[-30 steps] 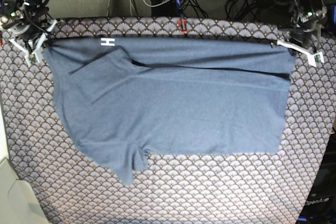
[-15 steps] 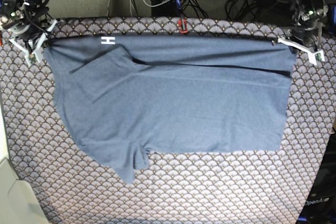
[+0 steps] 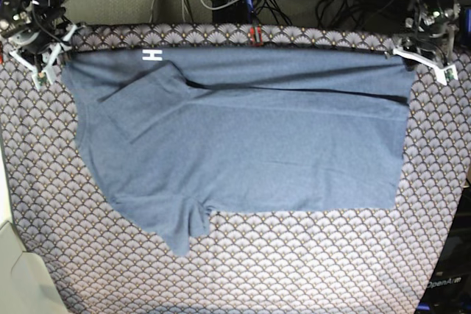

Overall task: Fold the T-shirt properly
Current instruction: 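Pull the held edge back toward the arms, spreading the shirt, then open both grippers and raise them off the shirt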

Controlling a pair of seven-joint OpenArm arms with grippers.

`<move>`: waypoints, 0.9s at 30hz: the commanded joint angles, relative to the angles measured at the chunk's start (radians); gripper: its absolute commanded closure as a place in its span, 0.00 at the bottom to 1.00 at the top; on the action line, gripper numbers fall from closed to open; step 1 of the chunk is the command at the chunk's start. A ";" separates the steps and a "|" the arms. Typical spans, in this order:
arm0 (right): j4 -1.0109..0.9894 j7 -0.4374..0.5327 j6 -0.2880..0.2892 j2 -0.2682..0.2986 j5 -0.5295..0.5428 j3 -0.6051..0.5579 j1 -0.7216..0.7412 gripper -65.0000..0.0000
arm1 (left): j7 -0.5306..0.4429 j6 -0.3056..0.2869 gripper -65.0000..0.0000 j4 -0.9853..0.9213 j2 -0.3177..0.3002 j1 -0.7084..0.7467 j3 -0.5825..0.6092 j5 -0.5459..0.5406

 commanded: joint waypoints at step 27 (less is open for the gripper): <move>0.114 -0.011 -0.003 0.047 -0.040 0.122 0.226 0.54 | -0.022 0.000 0.34 0.022 -0.049 -0.154 -0.223 -0.127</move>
